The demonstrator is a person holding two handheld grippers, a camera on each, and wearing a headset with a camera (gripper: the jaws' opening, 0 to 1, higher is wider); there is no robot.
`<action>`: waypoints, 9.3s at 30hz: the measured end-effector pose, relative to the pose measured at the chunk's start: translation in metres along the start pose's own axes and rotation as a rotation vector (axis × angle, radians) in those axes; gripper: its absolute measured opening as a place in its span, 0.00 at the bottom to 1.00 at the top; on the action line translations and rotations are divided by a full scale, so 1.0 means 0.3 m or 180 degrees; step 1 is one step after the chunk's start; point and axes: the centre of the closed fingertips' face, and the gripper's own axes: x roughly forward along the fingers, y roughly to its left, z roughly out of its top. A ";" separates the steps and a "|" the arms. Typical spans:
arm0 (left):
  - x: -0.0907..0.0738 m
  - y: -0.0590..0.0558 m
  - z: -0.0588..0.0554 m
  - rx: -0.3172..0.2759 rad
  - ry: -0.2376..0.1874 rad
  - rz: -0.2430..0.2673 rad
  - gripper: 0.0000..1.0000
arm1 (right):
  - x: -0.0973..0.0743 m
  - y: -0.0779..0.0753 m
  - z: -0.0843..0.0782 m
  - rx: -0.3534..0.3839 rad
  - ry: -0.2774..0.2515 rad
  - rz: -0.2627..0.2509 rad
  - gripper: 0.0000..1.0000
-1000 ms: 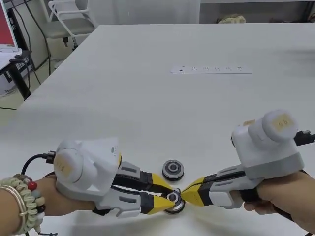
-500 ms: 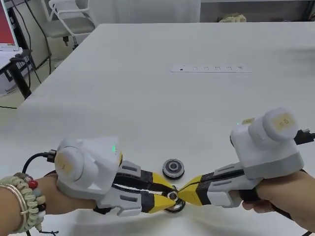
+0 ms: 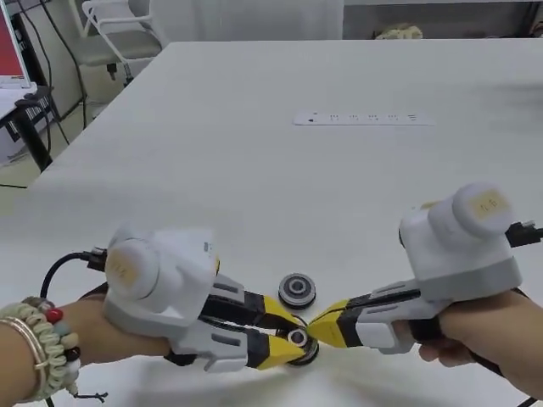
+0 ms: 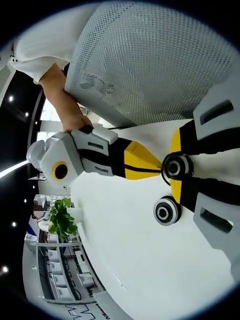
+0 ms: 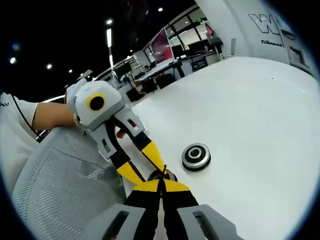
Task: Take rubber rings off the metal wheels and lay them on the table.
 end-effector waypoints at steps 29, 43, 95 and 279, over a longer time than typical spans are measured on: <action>-0.139 -0.041 0.185 0.0352 0.0069 0.0085 0.72 | -0.038 -0.029 0.046 0.0066 -0.0214 -0.0052 0.00; -0.394 -0.028 0.179 0.0138 0.0031 0.0732 0.89 | -0.076 -0.017 0.111 -0.0005 -0.0401 -0.0085 0.00; -0.440 -0.060 -0.032 -0.0623 0.0036 0.1142 0.84 | 0.244 0.028 0.066 -0.0343 0.0336 0.0031 0.00; 0.007 0.006 0.000 0.0149 0.0126 0.0230 0.08 | -0.020 -0.025 -0.048 0.0232 -0.0232 0.0068 0.00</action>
